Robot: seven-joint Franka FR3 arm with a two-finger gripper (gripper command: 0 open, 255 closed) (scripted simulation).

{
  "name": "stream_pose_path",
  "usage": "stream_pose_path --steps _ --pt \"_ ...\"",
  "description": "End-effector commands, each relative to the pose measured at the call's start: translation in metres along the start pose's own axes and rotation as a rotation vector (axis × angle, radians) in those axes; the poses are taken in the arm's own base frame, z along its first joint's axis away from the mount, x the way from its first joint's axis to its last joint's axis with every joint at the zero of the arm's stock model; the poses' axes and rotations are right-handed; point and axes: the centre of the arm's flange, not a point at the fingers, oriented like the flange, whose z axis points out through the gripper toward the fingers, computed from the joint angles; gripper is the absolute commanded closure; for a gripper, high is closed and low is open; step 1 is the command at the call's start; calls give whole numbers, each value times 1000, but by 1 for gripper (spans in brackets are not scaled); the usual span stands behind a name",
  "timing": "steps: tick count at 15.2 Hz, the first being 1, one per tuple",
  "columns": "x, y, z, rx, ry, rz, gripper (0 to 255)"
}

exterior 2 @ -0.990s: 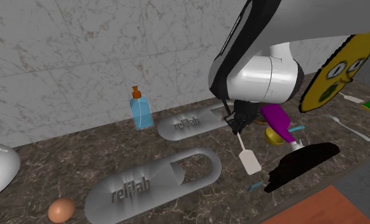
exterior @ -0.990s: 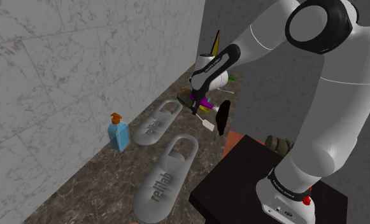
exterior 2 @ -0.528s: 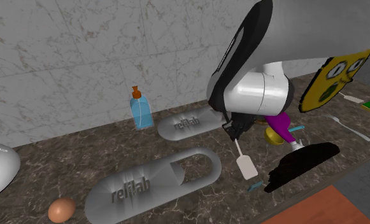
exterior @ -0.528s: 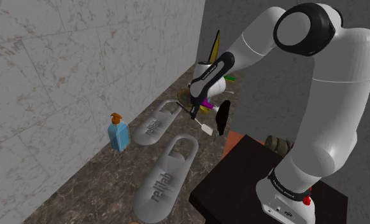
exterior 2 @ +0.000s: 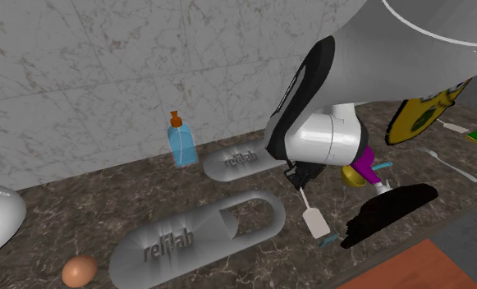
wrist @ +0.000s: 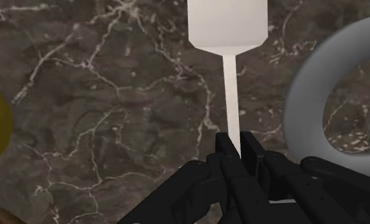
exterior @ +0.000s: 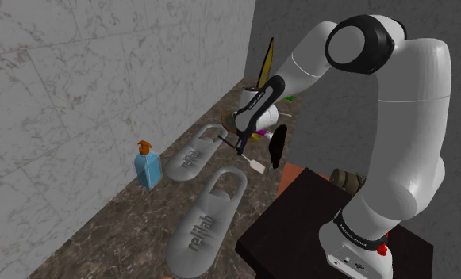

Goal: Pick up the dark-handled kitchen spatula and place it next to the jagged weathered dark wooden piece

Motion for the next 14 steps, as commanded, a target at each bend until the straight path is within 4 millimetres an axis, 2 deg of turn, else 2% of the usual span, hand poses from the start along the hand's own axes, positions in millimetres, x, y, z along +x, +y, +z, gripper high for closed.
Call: stream_pose_path --steps 1,4,12,13,14 --pt "0 0 10 0 0 0 255" --pt "0 0 30 0 0 0 255" --pt "0 0 30 0 0 0 255" --pt "0 0 30 0 0 0 0" --pt "0 0 30 0 0 0 0"
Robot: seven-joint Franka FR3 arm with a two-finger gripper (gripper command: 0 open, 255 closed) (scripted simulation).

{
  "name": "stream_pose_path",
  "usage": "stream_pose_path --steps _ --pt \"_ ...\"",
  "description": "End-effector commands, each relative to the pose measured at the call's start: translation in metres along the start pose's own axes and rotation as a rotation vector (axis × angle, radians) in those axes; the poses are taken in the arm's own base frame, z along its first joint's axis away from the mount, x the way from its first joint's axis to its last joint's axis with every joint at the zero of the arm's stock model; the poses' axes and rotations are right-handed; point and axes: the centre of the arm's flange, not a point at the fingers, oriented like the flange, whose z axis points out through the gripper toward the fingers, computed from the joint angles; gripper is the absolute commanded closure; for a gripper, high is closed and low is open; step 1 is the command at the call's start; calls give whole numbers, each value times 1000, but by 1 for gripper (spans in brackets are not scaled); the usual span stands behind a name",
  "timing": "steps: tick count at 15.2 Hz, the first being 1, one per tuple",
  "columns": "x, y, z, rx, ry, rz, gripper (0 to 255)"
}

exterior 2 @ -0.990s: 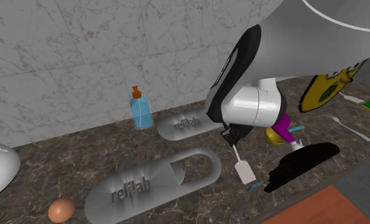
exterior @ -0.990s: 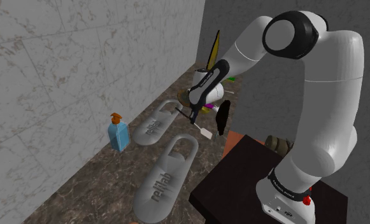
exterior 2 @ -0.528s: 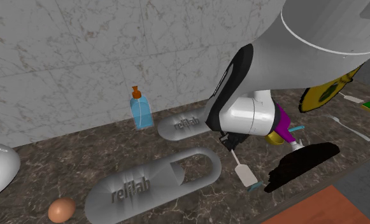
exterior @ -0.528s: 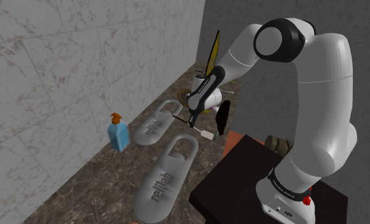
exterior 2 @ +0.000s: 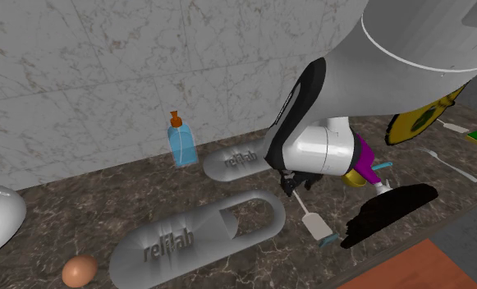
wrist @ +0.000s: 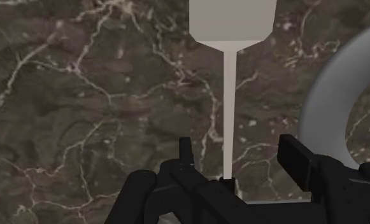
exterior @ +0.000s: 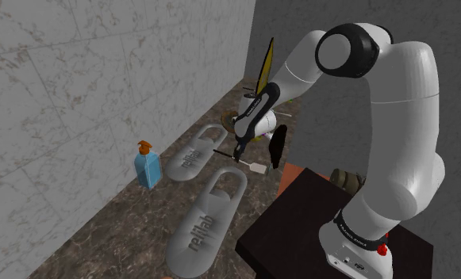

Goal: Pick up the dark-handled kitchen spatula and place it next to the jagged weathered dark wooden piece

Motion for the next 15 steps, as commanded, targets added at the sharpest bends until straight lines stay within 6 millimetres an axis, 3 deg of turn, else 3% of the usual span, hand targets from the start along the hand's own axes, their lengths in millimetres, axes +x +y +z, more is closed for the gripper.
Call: stream_pose_path --steps 1,4,8,15 --pt "0 0 0 0 0 0 0" --pt "0 0 0 0 0 0 0" --pt "0 0 -50 0 0 0 0" --pt "0 0 -50 0 0 0 0"
